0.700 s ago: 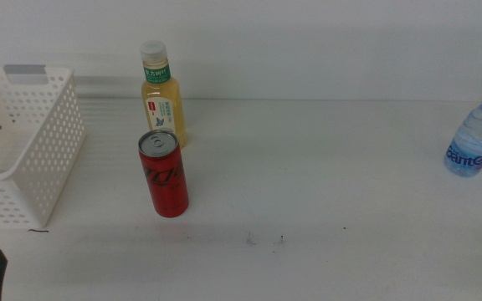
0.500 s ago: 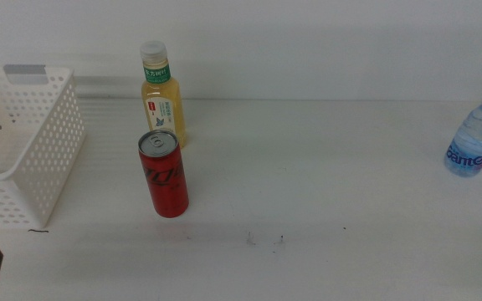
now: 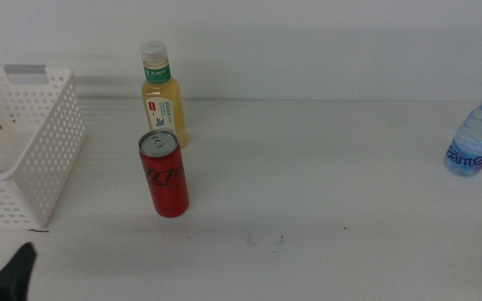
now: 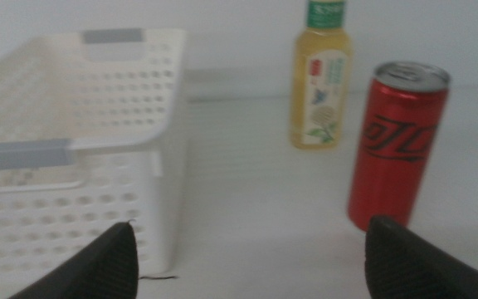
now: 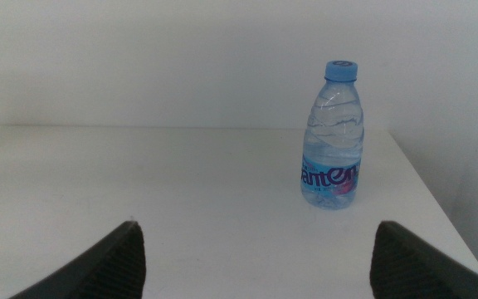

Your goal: Use arms to grab the bottles and put them into the dustbin to the left of the table.

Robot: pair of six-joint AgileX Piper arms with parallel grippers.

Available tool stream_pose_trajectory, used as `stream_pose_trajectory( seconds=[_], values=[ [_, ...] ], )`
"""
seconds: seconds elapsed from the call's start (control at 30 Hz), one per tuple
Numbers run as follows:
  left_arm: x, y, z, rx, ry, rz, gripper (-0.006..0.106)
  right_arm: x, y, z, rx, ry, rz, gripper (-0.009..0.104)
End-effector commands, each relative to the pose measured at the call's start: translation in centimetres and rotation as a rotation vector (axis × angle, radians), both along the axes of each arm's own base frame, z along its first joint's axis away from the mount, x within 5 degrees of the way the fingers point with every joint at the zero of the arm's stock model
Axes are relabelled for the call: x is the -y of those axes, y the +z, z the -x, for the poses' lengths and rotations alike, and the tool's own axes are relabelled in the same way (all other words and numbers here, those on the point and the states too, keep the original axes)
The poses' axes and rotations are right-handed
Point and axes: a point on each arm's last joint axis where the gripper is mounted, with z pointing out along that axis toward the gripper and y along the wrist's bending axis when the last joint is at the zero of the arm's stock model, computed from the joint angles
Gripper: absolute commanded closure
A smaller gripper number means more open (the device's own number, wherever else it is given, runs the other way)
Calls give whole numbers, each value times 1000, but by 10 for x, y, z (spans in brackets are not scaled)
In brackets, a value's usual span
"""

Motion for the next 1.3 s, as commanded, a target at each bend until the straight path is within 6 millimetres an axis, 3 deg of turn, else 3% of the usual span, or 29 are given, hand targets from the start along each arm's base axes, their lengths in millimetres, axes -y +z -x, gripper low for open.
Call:
stream_pose_trajectory(
  seconds=[0.0,0.63,1.27],
  values=[
    [3,2,-7,8,-27,6,7,0,0,0,12,1,12,2],
    [39,-13,-59,23,-209,-36,7,0,0,0,12,1,12,2],
    [54,-44,-79,-18,-272,-64,7,0,0,0,12,1,12,2]
  ],
)
